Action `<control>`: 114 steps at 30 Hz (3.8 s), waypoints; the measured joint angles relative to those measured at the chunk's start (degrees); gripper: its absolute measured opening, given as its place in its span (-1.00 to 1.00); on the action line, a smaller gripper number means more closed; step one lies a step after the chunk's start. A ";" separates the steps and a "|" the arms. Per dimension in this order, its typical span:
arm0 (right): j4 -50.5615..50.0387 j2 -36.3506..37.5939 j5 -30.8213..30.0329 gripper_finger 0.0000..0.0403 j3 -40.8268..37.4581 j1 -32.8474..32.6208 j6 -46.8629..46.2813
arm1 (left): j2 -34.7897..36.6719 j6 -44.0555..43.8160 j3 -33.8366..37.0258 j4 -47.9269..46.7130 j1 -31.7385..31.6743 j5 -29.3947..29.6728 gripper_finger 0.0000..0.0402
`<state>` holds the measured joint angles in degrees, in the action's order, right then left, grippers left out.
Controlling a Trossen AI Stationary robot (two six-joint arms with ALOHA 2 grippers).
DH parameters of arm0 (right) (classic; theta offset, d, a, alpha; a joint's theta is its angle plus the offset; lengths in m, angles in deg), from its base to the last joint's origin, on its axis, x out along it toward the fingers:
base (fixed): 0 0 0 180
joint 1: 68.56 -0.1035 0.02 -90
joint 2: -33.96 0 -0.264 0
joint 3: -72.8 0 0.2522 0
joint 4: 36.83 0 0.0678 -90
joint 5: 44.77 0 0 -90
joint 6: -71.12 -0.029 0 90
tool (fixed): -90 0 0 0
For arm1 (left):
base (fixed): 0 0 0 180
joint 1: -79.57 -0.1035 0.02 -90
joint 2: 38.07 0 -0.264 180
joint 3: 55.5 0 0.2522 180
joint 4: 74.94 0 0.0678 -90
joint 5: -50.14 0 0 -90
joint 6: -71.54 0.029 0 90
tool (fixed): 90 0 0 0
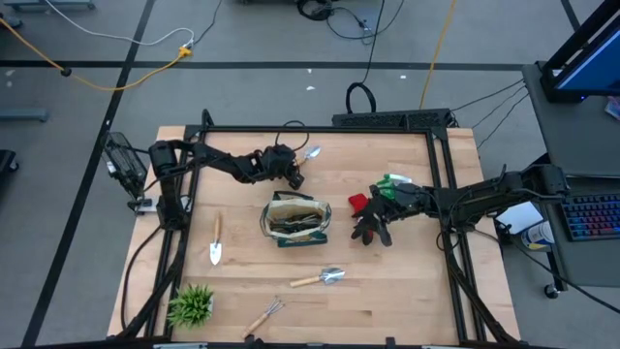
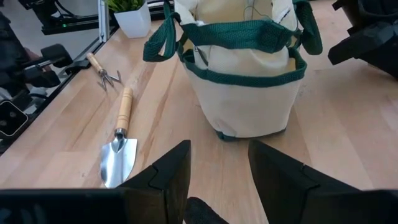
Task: Pick & Place Garden tools in Gardening bag
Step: Put the top brown trowel into the green gardening bag
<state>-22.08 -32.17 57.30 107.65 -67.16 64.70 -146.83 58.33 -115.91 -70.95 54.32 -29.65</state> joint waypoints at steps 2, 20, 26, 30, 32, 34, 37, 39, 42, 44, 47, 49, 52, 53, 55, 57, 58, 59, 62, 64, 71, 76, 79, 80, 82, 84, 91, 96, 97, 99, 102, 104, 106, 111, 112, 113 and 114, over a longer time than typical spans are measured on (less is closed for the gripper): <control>0.00 0.00 0.00 -0.22 0.00 0.00 0.00 | 0.46 0.04 0.04 0.00 -0.18 -0.27 -0.65; 0.32 0.00 0.02 -0.22 0.00 0.00 0.00 | 11.92 3.99 0.17 -2.25 -0.25 0.29 -0.65; 0.39 0.00 0.02 -0.22 0.00 0.00 0.00 | 14.85 4.90 0.11 -2.26 -0.14 0.29 -0.65; 0.39 0.00 0.02 -0.22 0.00 0.00 0.00 | 17.13 5.63 0.09 -2.72 -0.12 0.25 -0.65; 0.38 0.00 0.02 -0.22 0.00 -0.01 0.00 | 18.26 5.85 0.08 -3.63 -0.12 0.21 -0.65; 0.38 0.00 0.02 -0.22 0.00 0.00 0.00 | 19.16 6.78 0.08 -3.99 -0.04 0.23 -0.65; 0.39 0.00 0.02 -0.22 0.00 0.00 0.00 | 20.67 7.14 0.06 -4.92 0.19 0.23 -0.65; 0.39 0.00 0.02 -0.22 0.00 -0.02 0.00 | 20.95 7.94 0.06 -4.42 0.45 0.22 -0.65; 0.37 0.00 0.04 -0.22 0.00 0.00 0.00 | 21.69 9.02 0.09 -5.67 0.67 0.21 -0.65; 0.39 0.00 0.02 -0.22 0.00 0.00 0.00 | 22.19 9.26 0.03 -5.06 0.72 0.18 -0.65; 0.39 0.00 0.02 -0.22 0.00 -0.01 0.00 | 23.48 9.65 0.16 -7.17 0.97 0.24 -0.65; 0.39 0.00 0.03 -0.22 0.00 -0.01 0.00 | 24.23 10.19 0.08 -6.23 1.31 0.00 -0.65; 0.39 0.00 0.02 -0.22 0.00 -0.02 0.00 | 26.08 11.01 0.08 -6.85 1.68 -0.17 -0.65; 0.39 0.00 0.02 -0.22 0.00 -0.02 0.00 | 26.67 11.46 0.08 -6.93 1.94 -0.18 -0.65; 0.39 0.00 0.02 -0.22 0.00 -0.02 0.00 | 27.79 12.00 0.08 -7.29 2.38 -0.17 -0.65; 0.39 0.00 0.02 -0.22 0.00 -0.02 0.00 | 29.01 12.08 0.08 -7.60 2.93 -0.24 -0.65; 0.39 0.00 0.02 -0.22 0.00 -0.01 0.00 | 29.70 12.40 0.08 -7.87 3.17 -0.28 -0.65; 0.40 0.00 0.02 -0.22 0.00 -0.02 0.00 | 30.24 12.77 0.08 -7.84 3.46 -0.28 -0.65; 0.42 0.00 0.02 -0.22 0.00 -0.01 0.00 | 31.79 12.99 0.08 -9.43 4.31 -0.31 -0.65; 0.44 0.00 0.02 -0.22 0.00 -0.02 0.00 | 32.43 13.05 0.08 -9.54 4.94 -0.30 -0.65; 0.82 0.00 0.00 -0.22 0.00 -0.02 0.00 | 34.12 13.55 0.08 -10.05 6.83 -0.30 -0.62; 0.85 0.00 0.00 -0.22 0.00 -0.01 0.00 | 34.67 13.54 0.06 -9.81 7.98 -0.29 -0.64; 0.85 0.00 0.00 -0.22 0.00 -0.02 0.00 | 34.93 13.50 0.06 -10.03 8.55 -0.30 -0.65; 0.85 0.00 0.00 -0.22 0.00 -0.02 0.00 | 35.08 13.50 0.06 -9.83 8.86 -0.28 -0.65; 0.85 0.00 0.00 -0.22 0.00 -0.02 0.00 | 35.11 13.48 0.06 -9.74 9.50 -0.28 -0.63; 0.85 0.00 0.00 -0.22 0.00 -0.01 0.00 | 35.18 13.50 0.06 -10.11 10.34 -0.31 -0.62; 0.85 0.00 0.00 -0.22 0.00 -0.02 0.00 | 36.37 13.35 0.11 -10.56 12.95 -0.31 -0.64; 0.85 0.00 0.01 -0.22 0.00 -0.02 0.00 | 36.40 13.09 0.07 -10.44 14.54 -0.26 -0.63; 0.85 0.00 0.00 -0.22 0.00 -0.01 0.00 | 36.39 13.11 0.08 -10.45 14.85 -0.25 -0.64; 0.85 0.00 0.02 -0.22 0.00 -0.02 0.00 | 36.53 13.13 0.08 -10.22 15.38 -0.25 -0.65; 0.85 0.00 0.00 -0.22 0.00 -0.02 0.00 | 36.47 13.07 0.08 -10.39 16.21 -0.29 -0.64; 0.85 0.00 0.02 -0.22 0.00 -0.02 0.00 | 36.49 13.04 0.08 -10.30 16.75 -0.26 -0.62; 0.85 0.00 0.02 -0.22 0.00 -0.01 0.00 | 36.49 12.96 0.08 -10.24 17.28 -0.23 -0.62; 0.85 0.00 0.02 -0.22 0.00 -0.02 0.00 | 36.49 12.94 0.08 -10.28 18.62 -0.24 -0.64; 0.83 0.00 0.02 -0.22 0.00 -0.02 0.00 | 36.49 12.91 0.08 -10.28 18.81 -0.25 -0.64; 0.84 0.00 0.02 -0.22 0.00 -0.01 0.00 | 36.49 12.91 0.08 -10.28 19.10 -0.24 -0.63; 0.83 0.00 0.02 -0.22 0.00 -0.01 -0.01 | 36.49 12.88 0.08 -10.28 19.35 -0.21 -0.62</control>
<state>-21.25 -32.17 57.33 107.65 -67.17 64.69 -110.34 71.21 -115.83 -81.23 73.68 -29.86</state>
